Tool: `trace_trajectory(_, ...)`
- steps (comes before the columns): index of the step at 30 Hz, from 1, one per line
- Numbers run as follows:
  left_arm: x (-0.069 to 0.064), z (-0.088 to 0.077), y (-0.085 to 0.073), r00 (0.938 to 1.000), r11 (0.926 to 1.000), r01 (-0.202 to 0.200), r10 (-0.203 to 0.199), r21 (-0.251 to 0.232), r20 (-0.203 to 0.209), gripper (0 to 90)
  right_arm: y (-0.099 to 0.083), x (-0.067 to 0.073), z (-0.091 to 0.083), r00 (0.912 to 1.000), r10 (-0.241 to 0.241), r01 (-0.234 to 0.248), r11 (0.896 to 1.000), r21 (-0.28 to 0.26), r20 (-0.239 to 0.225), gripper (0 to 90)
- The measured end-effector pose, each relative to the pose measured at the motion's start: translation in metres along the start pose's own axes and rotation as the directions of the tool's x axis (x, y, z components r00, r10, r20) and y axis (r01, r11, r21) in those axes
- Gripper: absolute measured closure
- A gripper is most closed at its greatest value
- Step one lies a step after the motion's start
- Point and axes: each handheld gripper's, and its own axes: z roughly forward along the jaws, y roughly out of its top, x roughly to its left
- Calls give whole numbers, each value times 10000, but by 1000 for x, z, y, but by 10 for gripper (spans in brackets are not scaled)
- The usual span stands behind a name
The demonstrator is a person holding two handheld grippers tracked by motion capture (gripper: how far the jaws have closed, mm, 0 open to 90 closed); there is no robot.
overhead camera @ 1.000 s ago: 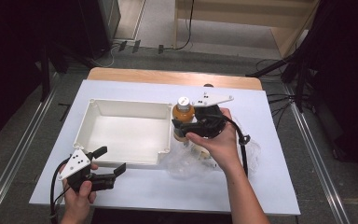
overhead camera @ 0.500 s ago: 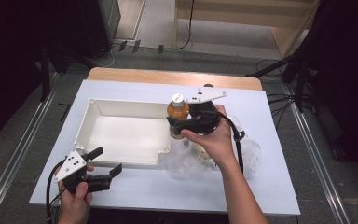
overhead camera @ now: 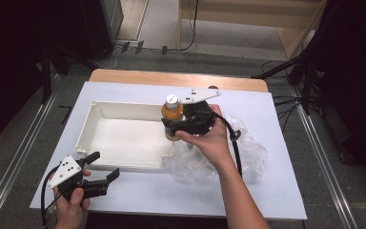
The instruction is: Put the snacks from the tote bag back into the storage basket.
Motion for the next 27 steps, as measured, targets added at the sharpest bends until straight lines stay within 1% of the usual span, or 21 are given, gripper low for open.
trace_trajectory(9, 2, 0, 0, 10000, 10000, 92, -92, -34, 27, 81, 5, 3, 9, 9999, -77, 77, 10000, 50, -108, 317)
trace_trajectory(11, 2, 0, 1, 10000, 10000, 69, -69, -35, 24, 81, 5, 3, 10, 9999, -33, 33, 10000, 45, -123, 317)
trace_trajectory(22, 2, 0, 1, 10000, 10000, 67, -67, -43, 17, 81, 9, 6, 17, 9997, -134, 135, 9999, 55, -213, 317)
trace_trajectory(24, 2, 0, 1, 10000, 10000, 72, -72, -45, 27, 81, 8, 7, 19, 9997, -80, 82, 9999, 64, -247, 317)
trace_trajectory(27, 2, 0, 1, 10000, 10000, 53, -53, -43, 12, 81, 8, 8, 22, 9995, -108, 112, 9999, 132, -282, 317)
